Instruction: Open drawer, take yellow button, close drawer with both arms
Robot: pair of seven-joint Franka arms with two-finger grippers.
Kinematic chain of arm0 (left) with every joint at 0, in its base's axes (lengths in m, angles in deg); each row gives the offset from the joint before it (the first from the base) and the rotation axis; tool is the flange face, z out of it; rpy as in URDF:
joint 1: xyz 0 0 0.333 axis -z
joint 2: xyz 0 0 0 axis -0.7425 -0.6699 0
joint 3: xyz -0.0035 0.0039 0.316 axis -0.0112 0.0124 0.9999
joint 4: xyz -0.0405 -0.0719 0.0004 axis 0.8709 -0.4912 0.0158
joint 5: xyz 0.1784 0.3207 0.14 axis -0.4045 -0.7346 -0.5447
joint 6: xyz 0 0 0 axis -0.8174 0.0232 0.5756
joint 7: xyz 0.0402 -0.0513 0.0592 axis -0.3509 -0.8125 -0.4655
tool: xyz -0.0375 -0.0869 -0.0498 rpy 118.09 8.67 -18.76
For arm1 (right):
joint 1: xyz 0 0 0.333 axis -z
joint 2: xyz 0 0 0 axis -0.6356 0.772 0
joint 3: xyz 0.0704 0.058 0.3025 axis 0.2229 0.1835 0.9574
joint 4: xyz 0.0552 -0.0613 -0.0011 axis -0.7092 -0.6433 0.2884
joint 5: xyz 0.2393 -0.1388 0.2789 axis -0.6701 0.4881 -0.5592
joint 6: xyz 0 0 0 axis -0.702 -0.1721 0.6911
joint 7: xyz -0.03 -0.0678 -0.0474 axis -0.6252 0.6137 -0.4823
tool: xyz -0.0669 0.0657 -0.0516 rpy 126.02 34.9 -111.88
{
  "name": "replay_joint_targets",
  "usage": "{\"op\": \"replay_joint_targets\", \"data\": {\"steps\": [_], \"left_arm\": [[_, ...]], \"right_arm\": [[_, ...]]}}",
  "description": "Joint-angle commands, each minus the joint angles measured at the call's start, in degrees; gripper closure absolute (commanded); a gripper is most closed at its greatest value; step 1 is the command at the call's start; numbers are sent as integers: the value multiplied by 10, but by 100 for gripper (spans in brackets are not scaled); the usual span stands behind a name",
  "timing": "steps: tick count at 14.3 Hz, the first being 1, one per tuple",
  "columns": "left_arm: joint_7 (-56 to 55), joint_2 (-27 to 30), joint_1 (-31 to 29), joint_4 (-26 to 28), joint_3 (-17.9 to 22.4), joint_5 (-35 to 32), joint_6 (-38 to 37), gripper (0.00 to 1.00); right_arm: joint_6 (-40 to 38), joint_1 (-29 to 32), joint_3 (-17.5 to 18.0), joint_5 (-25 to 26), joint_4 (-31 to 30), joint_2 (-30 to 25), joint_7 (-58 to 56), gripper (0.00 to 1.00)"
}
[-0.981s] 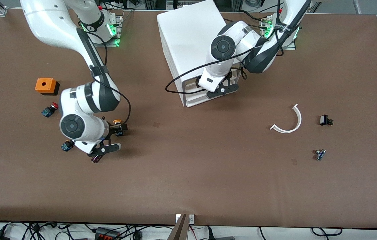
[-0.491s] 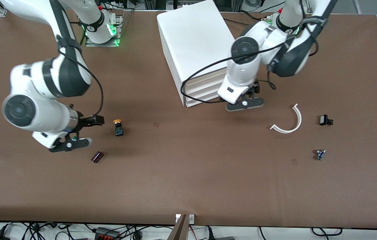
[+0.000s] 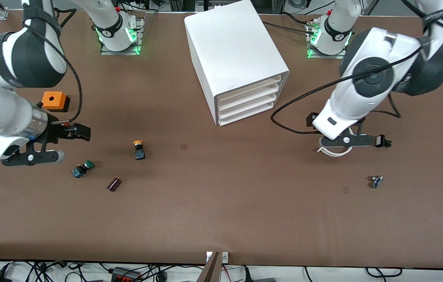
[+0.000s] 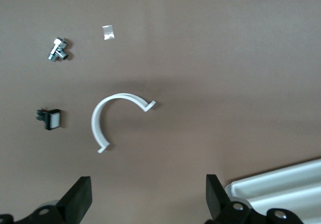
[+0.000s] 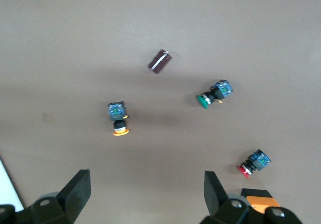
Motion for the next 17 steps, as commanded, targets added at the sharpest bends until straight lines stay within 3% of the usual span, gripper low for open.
{"op": "replay_joint_targets", "data": {"steps": [1, 5, 8, 10, 12, 14, 17], "left_arm": [[91, 32, -7, -12, 32, 3, -35, 0], [208, 101, -10, 34, 128, 94, -42, 0], [267, 162, -8, 108, 184, 146, -8, 0], [280, 195, -5, 159, 207, 172, 39, 0], [281, 230, 7, 203, 218, 169, 108, 0], [276, 231, 24, 202, 221, 165, 136, 0], [275, 232, 31, 198, 233, 153, 126, 0]], "right_arm": [[-4, 14, -6, 0, 5, -3, -3, 0], [-6, 28, -14, -7, 5, -32, -8, 0], [-1, 55, -1, -6, 5, -54, -4, 0], [-2, 81, 3, -5, 5, -64, -4, 0], [1, 147, 56, -4, 4, -77, -8, 0], [2, 196, 101, 1, -2, -91, -8, 0], [0, 206, 106, 12, -3, -96, -11, 0]]}}
